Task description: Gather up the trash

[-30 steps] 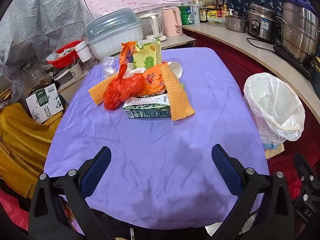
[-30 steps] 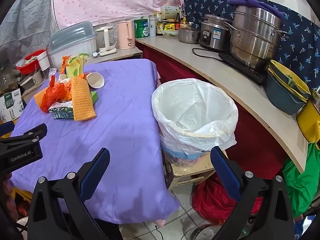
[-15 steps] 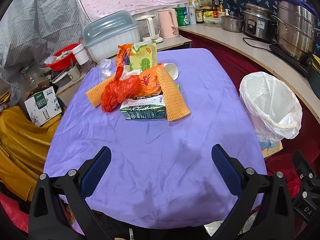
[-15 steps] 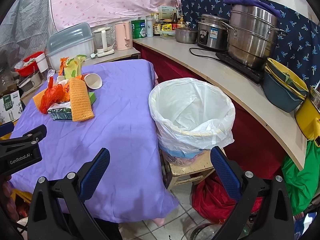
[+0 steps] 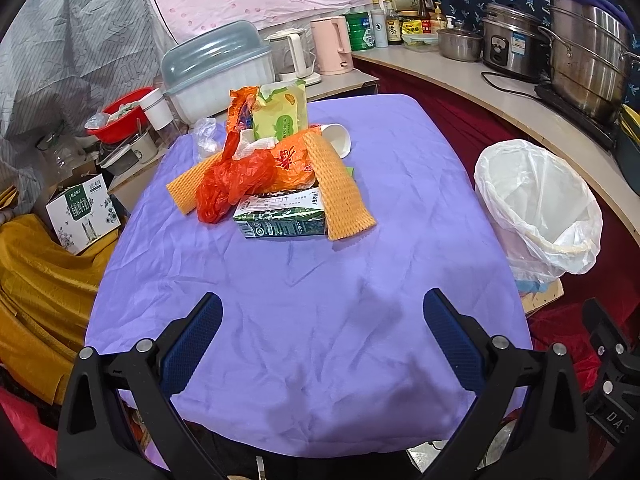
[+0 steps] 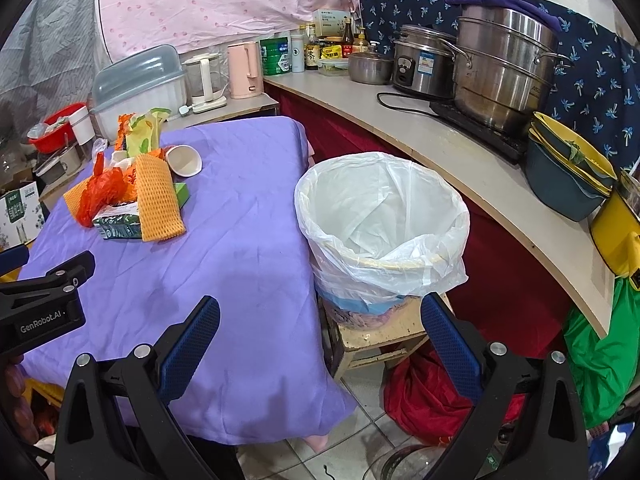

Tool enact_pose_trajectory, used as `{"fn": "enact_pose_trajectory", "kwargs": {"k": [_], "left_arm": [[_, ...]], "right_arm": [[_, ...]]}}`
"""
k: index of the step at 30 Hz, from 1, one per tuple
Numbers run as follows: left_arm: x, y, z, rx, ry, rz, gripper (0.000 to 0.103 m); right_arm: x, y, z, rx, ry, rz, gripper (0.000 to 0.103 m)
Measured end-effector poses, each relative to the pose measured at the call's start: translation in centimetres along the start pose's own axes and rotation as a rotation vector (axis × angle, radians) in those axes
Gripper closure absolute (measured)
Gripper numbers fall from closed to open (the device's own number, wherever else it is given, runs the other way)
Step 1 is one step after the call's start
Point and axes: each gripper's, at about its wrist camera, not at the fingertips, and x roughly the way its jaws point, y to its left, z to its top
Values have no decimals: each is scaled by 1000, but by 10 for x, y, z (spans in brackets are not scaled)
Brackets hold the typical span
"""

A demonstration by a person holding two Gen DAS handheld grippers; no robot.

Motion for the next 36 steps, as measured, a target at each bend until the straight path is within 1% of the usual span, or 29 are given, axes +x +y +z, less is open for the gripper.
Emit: {"fn": "enact_pose_trajectory", "kwargs": {"k": [36], "left_arm": [[0,-1,1,-8,-4,-1,7]], "right_arm": [[4,2,-4,-2,5,-4,7]]}}
